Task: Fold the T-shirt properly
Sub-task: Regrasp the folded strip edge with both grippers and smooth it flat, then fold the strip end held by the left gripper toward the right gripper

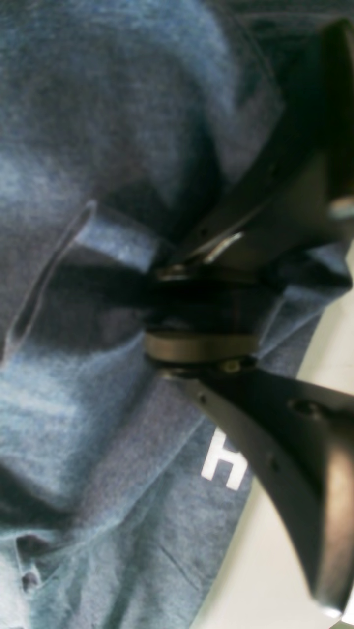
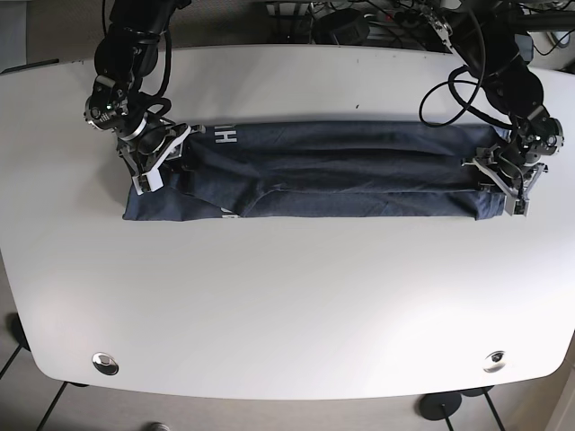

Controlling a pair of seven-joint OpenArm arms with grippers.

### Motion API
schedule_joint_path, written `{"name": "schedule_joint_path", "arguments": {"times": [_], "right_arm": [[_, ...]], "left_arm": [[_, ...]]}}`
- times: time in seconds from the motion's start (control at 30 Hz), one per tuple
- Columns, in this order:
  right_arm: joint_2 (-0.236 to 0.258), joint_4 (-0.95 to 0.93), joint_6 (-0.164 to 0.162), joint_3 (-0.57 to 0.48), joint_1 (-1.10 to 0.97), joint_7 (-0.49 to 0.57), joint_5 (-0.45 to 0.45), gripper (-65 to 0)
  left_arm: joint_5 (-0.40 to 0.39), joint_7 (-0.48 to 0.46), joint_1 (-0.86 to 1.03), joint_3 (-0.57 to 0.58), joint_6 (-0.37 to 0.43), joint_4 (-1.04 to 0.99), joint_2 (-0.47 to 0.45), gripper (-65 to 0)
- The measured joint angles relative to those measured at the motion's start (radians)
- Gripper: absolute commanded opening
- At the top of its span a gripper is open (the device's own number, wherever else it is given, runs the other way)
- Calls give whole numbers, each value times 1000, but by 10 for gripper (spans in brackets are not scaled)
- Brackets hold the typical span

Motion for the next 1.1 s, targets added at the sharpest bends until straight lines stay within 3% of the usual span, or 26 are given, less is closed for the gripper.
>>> {"name": "schedule_joint_path", "arguments": {"times": [0.07, 0.17, 0.23, 0.43, 0.57, 0.67, 0.7, 0.73, 0.8, 0.83, 0.9, 1.03, 1.1], "right_arm": [[0, 0, 0, 0, 0, 0, 1, -518], [0, 0, -5, 0, -3, 1, 2, -518], [0, 0, -4, 0, -3, 1, 2, -518], [0, 0, -4, 0, -3, 1, 2, -520], [0, 0, -4, 0, -3, 1, 1, -520], [0, 0, -4, 0, -3, 1, 1, -520], [-1, 0, -4, 0, -3, 1, 2, -520], [-1, 0, -4, 0, -3, 1, 1, -520], [-1, 0, -4, 0, -3, 1, 1, -520], [-1, 0, -4, 0, -3, 1, 1, -520], [-1, 0, -4, 0, -3, 1, 1, -520], [-1, 0, -4, 2, -3, 1, 2, -520], [-1, 0, -4, 2, -3, 1, 1, -520]], "left_arm": [[-106, 28, -3, -5, 2, 23, -22, -394], [-262, 75, 14, -7, 0, 23, -82, -297], [-355, 77, 50, -80, 3, 23, -95, -243], [-390, 89, 83, -158, 3, -55, -96, -224], [-395, 79, 89, -156, 3, -195, -125, -226], [-406, 54, 80, -79, 3, -217, -137, -231], [-408, 45, 77, -52, 3, -217, -135, -243], [-420, 41, 74, -21, 3, -216, -131, -328], [-420, 44, 78, -4, 3, -216, -126, -625], [-420, 39, 81, -2, 2, -216, -126, -650], [-402, 49, 84, 1, 3, -179, -122, -637], [-389, 68, 171, 14, 4, 173, -69, -636], [-378, 76, 215, 106, 7, 332, -38, -636]]}}
